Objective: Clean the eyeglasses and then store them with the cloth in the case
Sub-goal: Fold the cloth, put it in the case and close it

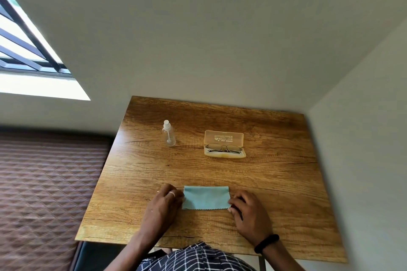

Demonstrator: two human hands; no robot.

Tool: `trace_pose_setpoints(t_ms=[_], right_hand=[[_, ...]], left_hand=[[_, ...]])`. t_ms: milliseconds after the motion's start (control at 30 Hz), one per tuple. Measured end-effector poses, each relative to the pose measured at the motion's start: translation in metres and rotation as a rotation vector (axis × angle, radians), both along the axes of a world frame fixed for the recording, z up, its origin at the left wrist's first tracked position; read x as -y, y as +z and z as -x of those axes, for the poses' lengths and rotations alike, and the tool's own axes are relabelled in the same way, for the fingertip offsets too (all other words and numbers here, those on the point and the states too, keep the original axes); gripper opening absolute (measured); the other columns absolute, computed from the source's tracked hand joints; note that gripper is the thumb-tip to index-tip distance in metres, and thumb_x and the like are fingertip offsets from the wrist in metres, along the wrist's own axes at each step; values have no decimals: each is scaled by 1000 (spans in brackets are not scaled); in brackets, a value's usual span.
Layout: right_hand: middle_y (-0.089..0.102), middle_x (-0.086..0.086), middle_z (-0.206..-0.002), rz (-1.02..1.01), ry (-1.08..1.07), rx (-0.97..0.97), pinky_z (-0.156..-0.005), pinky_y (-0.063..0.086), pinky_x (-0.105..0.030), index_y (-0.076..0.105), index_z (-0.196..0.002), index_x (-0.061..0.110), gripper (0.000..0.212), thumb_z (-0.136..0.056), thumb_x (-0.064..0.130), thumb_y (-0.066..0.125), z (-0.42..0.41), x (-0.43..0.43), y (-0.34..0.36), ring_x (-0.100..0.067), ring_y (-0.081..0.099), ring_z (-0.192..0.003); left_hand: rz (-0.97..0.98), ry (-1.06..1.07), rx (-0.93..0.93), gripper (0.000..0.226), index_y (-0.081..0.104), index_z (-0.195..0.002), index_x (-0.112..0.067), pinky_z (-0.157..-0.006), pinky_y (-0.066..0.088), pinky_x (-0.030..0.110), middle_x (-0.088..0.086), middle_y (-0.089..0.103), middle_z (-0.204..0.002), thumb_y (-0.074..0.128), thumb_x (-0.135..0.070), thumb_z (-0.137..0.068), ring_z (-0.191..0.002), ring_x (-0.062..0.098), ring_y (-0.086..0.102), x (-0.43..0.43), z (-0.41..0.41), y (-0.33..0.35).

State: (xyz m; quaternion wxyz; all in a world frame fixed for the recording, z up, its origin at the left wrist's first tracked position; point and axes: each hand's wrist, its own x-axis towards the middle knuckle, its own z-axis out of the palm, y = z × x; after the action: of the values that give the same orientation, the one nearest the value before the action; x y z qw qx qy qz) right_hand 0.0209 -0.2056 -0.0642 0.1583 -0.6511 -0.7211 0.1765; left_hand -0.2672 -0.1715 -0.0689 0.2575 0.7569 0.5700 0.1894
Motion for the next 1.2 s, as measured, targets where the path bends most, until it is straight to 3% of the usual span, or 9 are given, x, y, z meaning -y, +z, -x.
trace_pose_setpoints(t_ms=[133, 233, 333, 567, 900, 1067, 1200], right_hand=[[62, 9, -92, -69, 1, -14, -76, 49, -27, 70, -89, 24, 14, -78, 16, 72, 21, 3, 6, -9, 56, -86], [61, 12, -87, -80, 109, -19, -75, 44, -25, 69, -87, 27, 6, -82, 23, 68, 55, -2, 14, -7, 55, -82], [60, 11, -86, -48, 204, -1, -73, 44, -27, 65, -85, 27, 8, -84, 34, 60, 90, -15, 19, -9, 57, -81], [66, 5, -88, 37, 259, 262, -75, 49, -36, 67, -81, 23, 23, -70, 43, 72, 130, -30, 16, -16, 61, -83], [67, 4, -77, -32, 244, 341, -70, 49, -36, 70, -71, 23, 16, -60, 32, 77, 136, -25, 13, -17, 61, -70], [63, 6, -71, -24, 214, 315, -69, 38, -35, 66, -67, 25, 7, -70, 30, 67, 138, -23, 8, -15, 56, -62], [63, 11, -72, 10, 67, 165, -67, 42, -33, 65, -71, 28, 18, -82, 38, 54, 134, -19, 11, -10, 57, -62]], left_hand=[[-4, 74, 41, 19, 70, -109, -19, -66, 50, 16, -8, 62, -110, 67, -29, -93, -80, 4, 62, -20, -9, 8], [36, 27, -29, 20, 74, -102, -19, -66, 55, 25, -4, 61, -105, 71, -32, -88, -80, 13, 65, -40, -13, 11], [68, -15, -86, 19, 74, -100, -16, -70, 55, 26, 0, 60, -104, 75, -27, -84, -84, 17, 65, -54, -15, 11], [126, -49, -148, 17, 73, -92, -10, -76, 57, 36, 3, 58, -103, 69, -26, -88, -85, 20, 63, -71, -15, 10], [102, -125, -195, 16, 71, -90, -7, -71, 57, 33, 5, 59, -105, 66, -22, -89, -82, 22, 64, -73, -16, 10], [114, -99, -172, 21, 68, -76, -3, -62, 55, 34, 8, 61, -90, 60, -17, -89, -70, 23, 62, -75, -18, 13], [211, -54, -129, 14, 69, -73, -5, -58, 54, 29, 8, 71, -78, 62, -12, -83, -69, 21, 68, -83, -20, 21]])
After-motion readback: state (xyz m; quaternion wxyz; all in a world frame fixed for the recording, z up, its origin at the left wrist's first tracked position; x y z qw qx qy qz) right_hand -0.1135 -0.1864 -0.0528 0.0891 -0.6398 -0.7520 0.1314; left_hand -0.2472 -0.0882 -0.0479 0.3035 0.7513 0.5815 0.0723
